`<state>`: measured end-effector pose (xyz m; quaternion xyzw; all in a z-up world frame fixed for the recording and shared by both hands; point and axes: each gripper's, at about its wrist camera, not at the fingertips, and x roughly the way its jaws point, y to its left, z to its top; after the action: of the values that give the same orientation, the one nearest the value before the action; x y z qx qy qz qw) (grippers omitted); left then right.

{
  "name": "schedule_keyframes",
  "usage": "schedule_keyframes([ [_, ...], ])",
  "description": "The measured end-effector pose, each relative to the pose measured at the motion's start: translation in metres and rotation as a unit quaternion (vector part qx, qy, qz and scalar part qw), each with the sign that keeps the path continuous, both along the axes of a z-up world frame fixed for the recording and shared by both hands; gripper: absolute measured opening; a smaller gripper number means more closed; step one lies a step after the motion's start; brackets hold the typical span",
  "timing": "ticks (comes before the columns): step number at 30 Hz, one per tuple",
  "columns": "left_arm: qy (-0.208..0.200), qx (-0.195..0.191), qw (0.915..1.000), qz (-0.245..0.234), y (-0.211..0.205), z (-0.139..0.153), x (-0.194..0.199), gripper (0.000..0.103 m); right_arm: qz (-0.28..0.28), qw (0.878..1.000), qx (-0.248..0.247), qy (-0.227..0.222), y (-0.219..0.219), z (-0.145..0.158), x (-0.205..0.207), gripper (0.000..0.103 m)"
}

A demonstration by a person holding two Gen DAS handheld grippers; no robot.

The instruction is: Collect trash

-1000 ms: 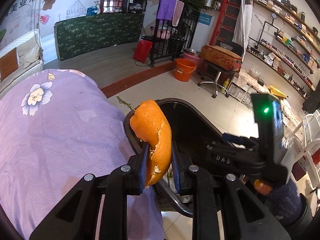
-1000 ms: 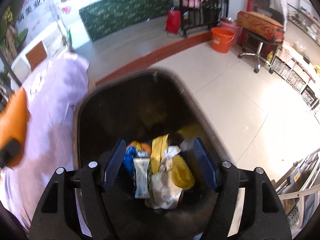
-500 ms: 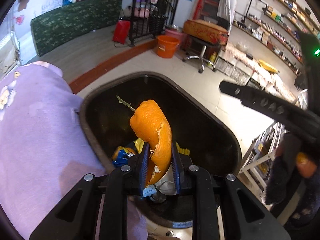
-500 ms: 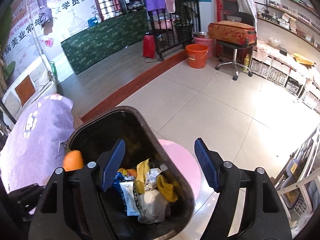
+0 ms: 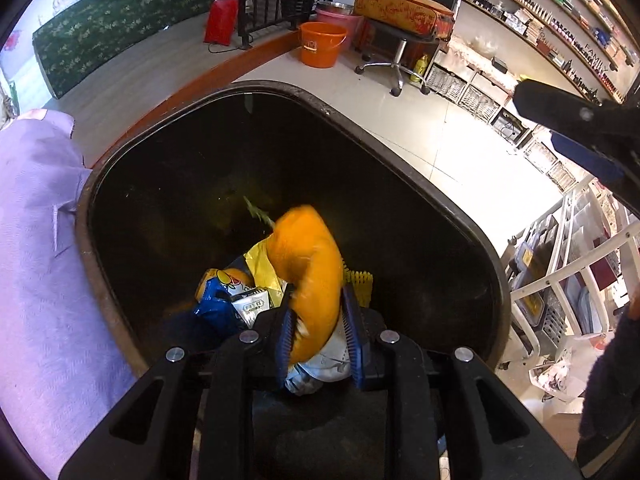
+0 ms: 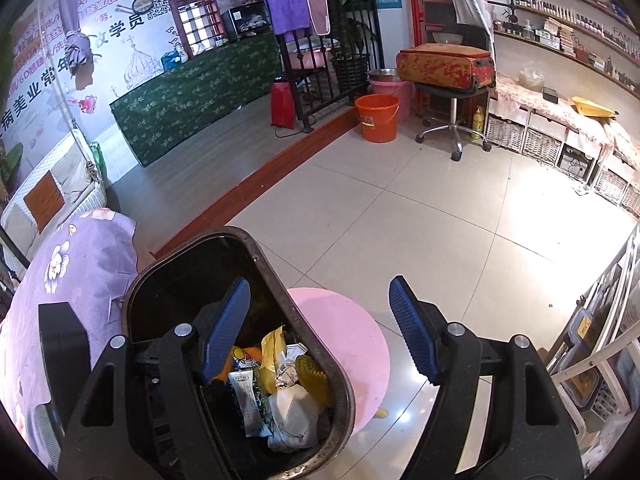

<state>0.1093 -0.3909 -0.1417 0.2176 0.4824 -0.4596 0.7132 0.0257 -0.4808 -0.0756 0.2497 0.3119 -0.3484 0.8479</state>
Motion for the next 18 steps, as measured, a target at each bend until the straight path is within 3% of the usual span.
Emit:
schedule_keyframes([
  [1, -0.001, 0.001, 1.0, -0.001, -0.001, 0.0, 0.0, 0.027, -0.001, 1.0, 0.0, 0.0, -0.001, 0.0, -0.001, 0.072],
  [2, -0.001, -0.001, 1.0, -0.001, -0.004, 0.001, 0.002, 0.038, -0.002, 1.0, 0.002, 0.0, -0.002, -0.001, -0.002, 0.072],
  [3, -0.004, -0.003, 1.0, -0.001, -0.004, 0.001, 0.002, 0.058, -0.002, 1.0, 0.003, 0.001, -0.002, -0.002, -0.002, 0.072],
  [5, -0.02, -0.013, 0.9997, -0.001, -0.004, 0.003, -0.002, 0.078, -0.005, 1.0, 0.004, 0.0, -0.003, -0.002, -0.003, 0.072],
  [13, -0.038, -0.034, 0.9987, -0.007, -0.001, 0.011, -0.009, 0.083, -0.028, 0.999, -0.01, -0.016, -0.01, 0.007, -0.014, 0.074],
  [18, -0.073, -0.057, 0.9957, -0.008, 0.01, 0.029, -0.02, 0.083, -0.049, 0.998, -0.023, -0.031, -0.011, 0.015, -0.024, 0.076],
])
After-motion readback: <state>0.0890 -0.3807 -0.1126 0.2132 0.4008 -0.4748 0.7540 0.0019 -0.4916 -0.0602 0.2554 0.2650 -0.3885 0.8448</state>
